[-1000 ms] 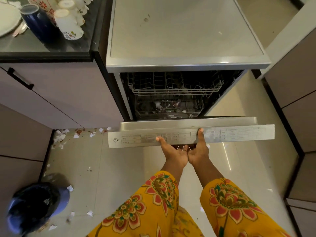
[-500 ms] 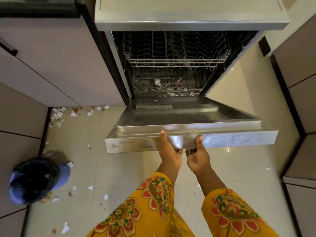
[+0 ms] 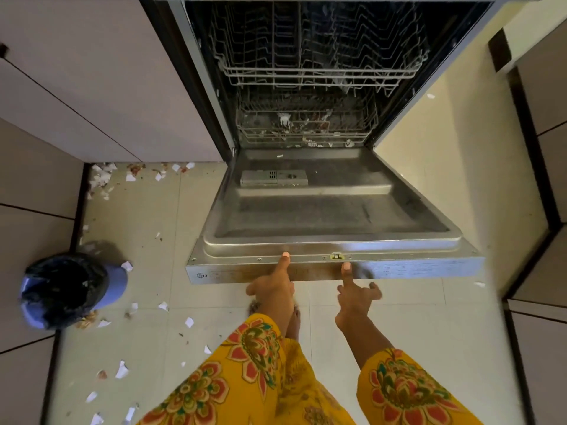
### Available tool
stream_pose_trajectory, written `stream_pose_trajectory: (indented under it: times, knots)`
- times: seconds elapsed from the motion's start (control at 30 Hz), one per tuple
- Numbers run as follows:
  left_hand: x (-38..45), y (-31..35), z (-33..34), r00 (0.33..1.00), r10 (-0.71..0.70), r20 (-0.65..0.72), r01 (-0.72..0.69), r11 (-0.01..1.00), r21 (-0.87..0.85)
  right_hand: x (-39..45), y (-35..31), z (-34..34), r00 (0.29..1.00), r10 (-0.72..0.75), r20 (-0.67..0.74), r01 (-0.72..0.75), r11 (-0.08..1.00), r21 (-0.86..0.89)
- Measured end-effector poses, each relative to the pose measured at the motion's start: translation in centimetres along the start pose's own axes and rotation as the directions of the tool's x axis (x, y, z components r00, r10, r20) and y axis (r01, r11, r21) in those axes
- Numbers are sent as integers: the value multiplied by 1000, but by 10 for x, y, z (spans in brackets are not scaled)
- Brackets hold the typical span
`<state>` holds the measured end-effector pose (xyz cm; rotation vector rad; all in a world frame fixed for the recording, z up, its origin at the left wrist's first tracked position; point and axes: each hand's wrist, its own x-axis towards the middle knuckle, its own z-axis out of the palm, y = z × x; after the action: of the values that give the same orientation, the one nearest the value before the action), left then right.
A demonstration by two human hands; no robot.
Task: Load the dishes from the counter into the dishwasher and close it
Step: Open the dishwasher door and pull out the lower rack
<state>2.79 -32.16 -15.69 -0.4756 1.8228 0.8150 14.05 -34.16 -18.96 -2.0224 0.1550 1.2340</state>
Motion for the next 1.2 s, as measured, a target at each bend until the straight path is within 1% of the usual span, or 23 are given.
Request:
stream_pose_trajectory:
  times: [0.03, 0.07, 0.1, 0.13, 0.17, 0.2, 0.27, 0.3, 0.33, 0.37, 0.4, 0.43, 0.47, 0.5, 0.57, 0.63, 0.73, 0.83, 0.9, 0.97, 1.03, 1.13, 1.2]
  knots:
    - [2, 3, 0, 996, 74, -51, -70, 994, 86, -2, -2, 0, 992, -90, -93, 82, 993, -86]
    - [1, 5, 0, 981, 181, -74, -164, 969, 187, -4, -4, -1, 971, -194, -137, 166, 968, -190]
    - [-1, 7, -1, 952, 297, -74, -261, 914, 310, -7, -7, -2, 943, -303, -137, 250, 917, -311]
    - [-5, 9, -1, 907, 416, -58, -346, 818, 460, -8, -10, -5, 903, -419, -99, 337, 831, -442]
    - [-8, 9, -2, 843, 537, -28, -406, 671, 620, -8, -14, -7, 847, -532, -20, 428, 703, -568]
    - [-8, 9, -4, 765, 644, 32, -448, 495, 745, -8, -18, -9, 768, -632, 98, 524, 534, -663]
    - [-3, 8, -6, 593, 777, 210, -515, 167, 841, -4, -25, -10, 546, -733, 406, 689, 118, -715]
    - [3, 6, -6, 511, 803, 306, -551, 33, 834, -1, -27, -9, 446, -711, 543, 726, -67, -684]
    - [9, 7, -5, 439, 803, 403, -579, -91, 811, 1, -29, -6, 374, -654, 657, 745, -209, -633]
    - [13, 8, -4, 372, 781, 502, -594, -216, 775, 1, -32, -1, 327, -586, 742, 758, -306, -576]
    - [17, 11, -3, 316, 722, 616, -601, -349, 718, 2, -34, 3, 303, -513, 803, 768, -368, -525]
    - [17, 15, -2, 285, 633, 720, -597, -470, 650, 1, -37, 7, 289, -446, 847, 776, -409, -480]
    - [17, 19, -1, 298, 522, 799, -594, -554, 584, 0, -39, 11, 286, -388, 876, 783, -433, -447]
    - [18, 21, -1, 313, 435, 844, -593, -605, 532, -1, -41, 13, 292, -340, 894, 789, -442, -426]
    - [21, 24, -1, 325, 362, 873, -577, -656, 487, -3, -44, 18, 328, -284, 901, 803, -419, -424]
    - [24, 21, -6, 316, 349, 882, -562, -680, 471, -3, -43, 20, 342, -276, 898, 806, -405, -431]
    - [30, 13, -12, 310, 327, 893, -590, -670, 451, -1, -39, 23, 335, -277, 901, 800, -421, -427]
    - [36, 9, -15, 277, 287, 917, -641, -656, 399, -2, -40, 24, 306, -314, 899, 775, -466, -427]
    - [43, 5, -17, 280, 258, 924, -642, -665, 381, -1, -38, 23, 327, -285, 901, 764, -481, -430]
    - [47, -1, -22, 309, 237, 921, -667, -637, 387, 3, -32, 21, 329, -244, 912, 755, -512, -409]
    - [52, -9, -28, 359, 205, 910, -649, -646, 402, 9, -21, 16, 349, -158, 924, 761, -528, -378]
    - [59, -21, -35, 443, 91, 892, -657, -644, 392, 22, 1, 9, 403, -92, 911, 749, -539, -386]
    - [68, -30, -38, 494, 31, 869, -649, -652, 392, 24, 9, 7, 473, -16, 881, 746, -525, -410]
